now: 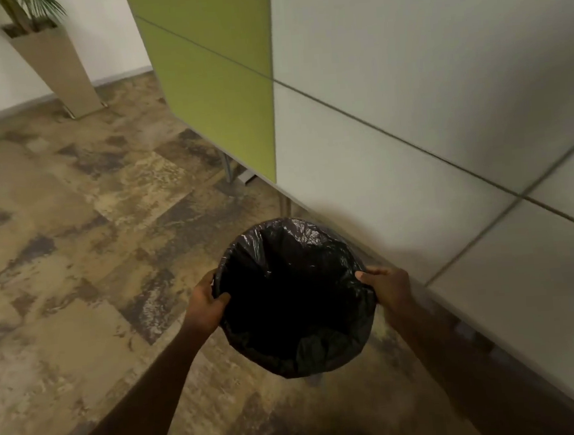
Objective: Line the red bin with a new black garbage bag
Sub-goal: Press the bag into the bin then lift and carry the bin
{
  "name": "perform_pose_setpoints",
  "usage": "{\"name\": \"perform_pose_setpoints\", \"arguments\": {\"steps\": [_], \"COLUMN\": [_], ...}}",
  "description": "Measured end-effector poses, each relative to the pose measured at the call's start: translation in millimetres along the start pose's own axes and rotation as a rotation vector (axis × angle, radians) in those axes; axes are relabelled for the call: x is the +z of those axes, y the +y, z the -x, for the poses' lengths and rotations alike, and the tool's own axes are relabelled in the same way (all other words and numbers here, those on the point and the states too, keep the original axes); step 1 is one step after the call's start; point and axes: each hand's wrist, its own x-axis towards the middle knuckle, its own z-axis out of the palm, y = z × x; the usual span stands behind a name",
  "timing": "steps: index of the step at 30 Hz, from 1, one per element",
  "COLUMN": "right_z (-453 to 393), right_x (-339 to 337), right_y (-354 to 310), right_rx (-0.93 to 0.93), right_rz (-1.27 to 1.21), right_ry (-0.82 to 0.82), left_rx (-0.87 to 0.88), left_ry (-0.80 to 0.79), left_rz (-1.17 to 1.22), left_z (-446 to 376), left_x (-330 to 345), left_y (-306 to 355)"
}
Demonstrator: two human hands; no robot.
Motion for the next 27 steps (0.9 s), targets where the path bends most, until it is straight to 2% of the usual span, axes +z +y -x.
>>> {"name": "perform_pose_setpoints", "arguments": {"steps": [6, 12, 22, 27], "right_z": [-58.6, -130.6, -256.6, -309.1], "right_x": [105.3, 181.5, 282.9, 324.1], "right_y": [-34.3, -36.3, 29.2, 68.1], "right_rx": [-0.057, -0.099, -0.146, -0.133], "right_rz": [0.047, 0.114, 0.238, 0.294], "right_ry": [0.025, 0.029, -0.003, -0.002], "left_rx": [-0.004, -0.051, -0.117, -0.165], "left_ry": [0.039, 0.100, 0.188, 0.182], "left_rz": [-0.047, -0.061, -0.116, -0.086], "left_z": [-93.6, -175.3, -287.4, -330.6], "left_x": [-60.0, -82.7, -69.0, -54.5], "left_y": [-8.5, -42.0, -155.2, -211.8]}}
